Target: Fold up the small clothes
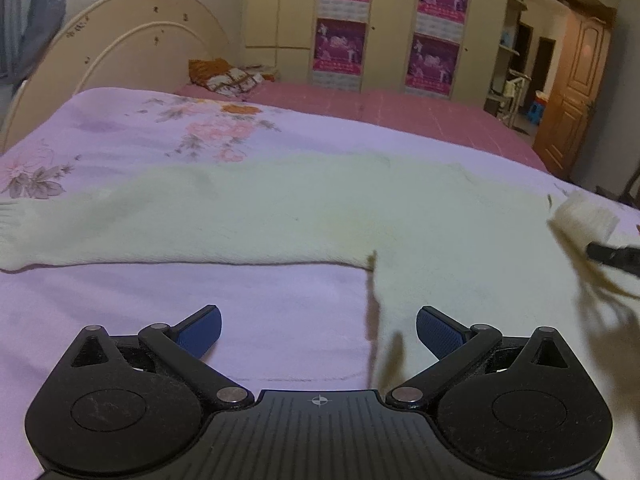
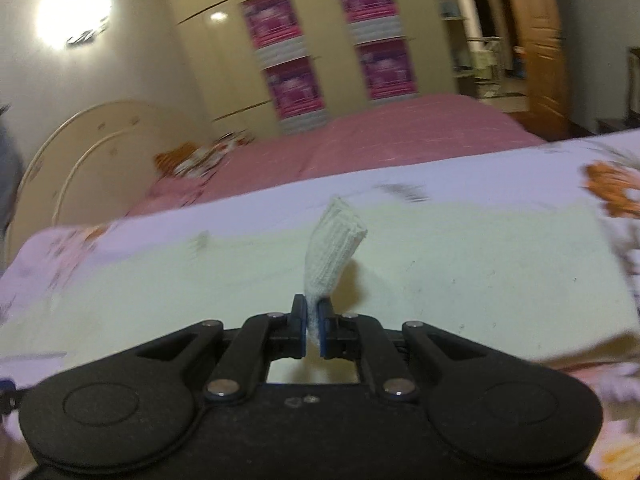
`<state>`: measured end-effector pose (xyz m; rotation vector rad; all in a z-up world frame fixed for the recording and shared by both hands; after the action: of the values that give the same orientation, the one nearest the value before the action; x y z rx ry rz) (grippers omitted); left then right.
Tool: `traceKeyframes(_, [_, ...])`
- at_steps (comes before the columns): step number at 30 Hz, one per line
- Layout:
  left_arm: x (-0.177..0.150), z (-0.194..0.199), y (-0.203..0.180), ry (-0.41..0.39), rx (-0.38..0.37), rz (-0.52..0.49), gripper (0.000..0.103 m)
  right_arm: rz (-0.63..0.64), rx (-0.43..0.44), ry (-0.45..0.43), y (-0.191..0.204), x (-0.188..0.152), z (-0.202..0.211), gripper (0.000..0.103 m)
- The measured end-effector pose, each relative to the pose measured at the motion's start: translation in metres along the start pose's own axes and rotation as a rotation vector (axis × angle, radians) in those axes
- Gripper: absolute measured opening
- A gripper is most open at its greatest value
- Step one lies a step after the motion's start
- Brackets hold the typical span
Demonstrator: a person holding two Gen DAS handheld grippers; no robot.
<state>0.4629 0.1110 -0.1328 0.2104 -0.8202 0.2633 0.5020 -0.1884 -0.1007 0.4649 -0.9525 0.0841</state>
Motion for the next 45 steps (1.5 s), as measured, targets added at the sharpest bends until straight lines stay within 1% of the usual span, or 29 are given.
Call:
traceKeyframes(4, [0.007, -0.002, 0.001, -0.002, -0.014, 0.041, 0.103, 0.083, 0.047, 0.056, 0.037, -0.013, -0.022, 0.007])
traceKeyframes(6, [0.013, -0.003, -0.005, -0.009, -0.034, 0.056, 0.103, 0.119, 0.089, 0.095, 0.052, -0.022, -0.032, 0.014])
traceKeyframes(7, [0.016, -0.003, -0.010, -0.015, -0.053, 0.065, 0.103, 0.160, 0.093, 0.102, 0.060, -0.025, -0.032, 0.022])
traceKeyframes(8, [0.020, -0.004, -0.016, -0.019, -0.078, 0.076, 0.103, 0.194, 0.092, 0.089, 0.066, -0.024, -0.029, 0.027])
traceKeyframes(9, [0.025, -0.005, -0.026, -0.020, -0.114, 0.088, 0.103, 0.201, 0.101, 0.073, 0.068, -0.020, -0.024, 0.027])
traceKeyframes(10, [0.028, -0.008, -0.036, -0.016, -0.152, 0.097, 0.103, 0.191, 0.109, 0.055, 0.066, -0.018, -0.016, 0.024])
traceKeyframes(13, [0.036, -0.018, -0.083, 0.018, -0.289, 0.111, 0.102, 0.117, 0.090, 0.021, 0.041, -0.015, 0.012, 0.024])
traceKeyframes(14, [0.037, -0.022, -0.101, 0.032, -0.332, 0.101, 0.097, 0.088, 0.085, 0.015, 0.034, -0.017, 0.020, 0.024])
traceKeyframes(15, [0.038, -0.028, -0.119, 0.050, -0.366, 0.090, 0.073, 0.056, 0.077, 0.008, 0.025, -0.017, 0.031, 0.024])
traceKeyframes(16, [0.038, -0.034, -0.134, 0.081, -0.387, 0.083, 0.062, 0.030, 0.067, -0.001, 0.016, -0.018, 0.041, 0.024])
traceKeyframes(17, [0.037, -0.041, -0.149, 0.118, -0.416, 0.088, 0.056, 0.005, 0.060, -0.009, 0.004, -0.016, 0.047, 0.024])
traceKeyframes(18, [0.037, -0.049, -0.161, 0.142, -0.435, 0.099, 0.056, -0.019, 0.056, -0.018, -0.003, -0.016, 0.055, 0.024])
traceKeyframes(19, [0.035, -0.054, -0.172, 0.158, -0.438, 0.099, 0.056, -0.043, 0.051, -0.028, -0.012, -0.018, 0.060, 0.024])
traceKeyframes(20, [0.035, -0.061, -0.181, 0.162, -0.432, 0.091, 0.056, -0.067, 0.047, -0.039, -0.019, -0.018, 0.066, 0.024])
traceKeyframes(21, [0.035, -0.064, -0.188, 0.149, -0.423, 0.084, 0.055, -0.095, 0.041, -0.048, -0.026, -0.018, 0.074, 0.024])
traceKeyframes(22, [0.036, -0.066, -0.194, 0.134, -0.416, 0.073, 0.047, -0.119, 0.039, -0.056, -0.033, -0.019, 0.079, 0.025])
traceKeyframes(23, [0.037, -0.070, -0.196, 0.131, -0.396, 0.060, 0.001, -0.149, 0.040, -0.064, -0.043, -0.020, 0.083, 0.026])
traceKeyframes(24, [0.038, -0.073, -0.195, 0.143, -0.401, 0.070, 0.003, -0.185, 0.044, -0.072, -0.051, -0.022, 0.089, 0.026])
traceKeyframes(25, [0.040, -0.073, -0.192, 0.137, -0.413, 0.098, 0.003, -0.216, 0.050, -0.078, -0.057, -0.023, 0.093, 0.028])
traceKeyframes(27, [0.047, -0.074, -0.178, 0.095, -0.383, 0.101, 0.003, -0.306, 0.081, -0.094, -0.073, -0.027, 0.100, 0.037])
traceKeyframes(28, [0.049, -0.072, -0.173, 0.087, -0.379, 0.105, 0.003, -0.360, 0.102, -0.109, -0.080, -0.028, 0.105, 0.045])
traceKeyframes(29, [0.051, -0.074, -0.165, 0.085, -0.375, 0.115, 0.003, -0.408, 0.120, -0.124, -0.086, -0.030, 0.105, 0.050])
traceKeyframes(31, [0.054, -0.075, -0.150, 0.073, -0.355, 0.116, 0.003, -0.493, 0.154, -0.148, -0.097, -0.034, 0.110, 0.050])
traceKeyframes(32, [0.055, -0.077, -0.144, 0.072, -0.348, 0.117, 0.003, -0.527, 0.163, -0.156, -0.099, -0.033, 0.104, 0.050])
traceKeyframes(34, [0.057, -0.082, -0.130, 0.068, -0.324, 0.121, 0.003, -0.583, 0.179, -0.169, -0.106, -0.037, 0.104, 0.050])
traceKeyframes(35, [0.057, -0.085, -0.125, 0.069, -0.316, 0.126, 0.003, -0.601, 0.183, -0.174, -0.106, -0.036, 0.096, 0.050])
traceKeyframes(38, [0.059, -0.094, -0.111, 0.073, -0.300, 0.138, 0.003, -0.681, 0.208, -0.202, -0.113, -0.038, 0.090, 0.050])
traceKeyframes(42, [0.061, -0.102, -0.099, 0.070, -0.282, 0.161, 0.003, -0.753, 0.220, -0.232, -0.126, -0.039, 0.090, 0.047])
traceKeyframes(45, [0.062, -0.111, -0.091, 0.078, -0.278, 0.168, 0.003, -0.780, 0.224, -0.244, -0.134, -0.039, 0.090, 0.046])
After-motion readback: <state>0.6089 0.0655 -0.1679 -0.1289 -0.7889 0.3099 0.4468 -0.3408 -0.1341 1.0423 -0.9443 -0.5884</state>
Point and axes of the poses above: each gripper's, at about its wrist camera, not at the fingertips, and z roughly against the way its jaws point, y to its left, x to its top, the point moved 9 cm from there along -z, roughly the way its jaws point, and after that the axes turned 12 degrees about x, right-handed, at the moved point
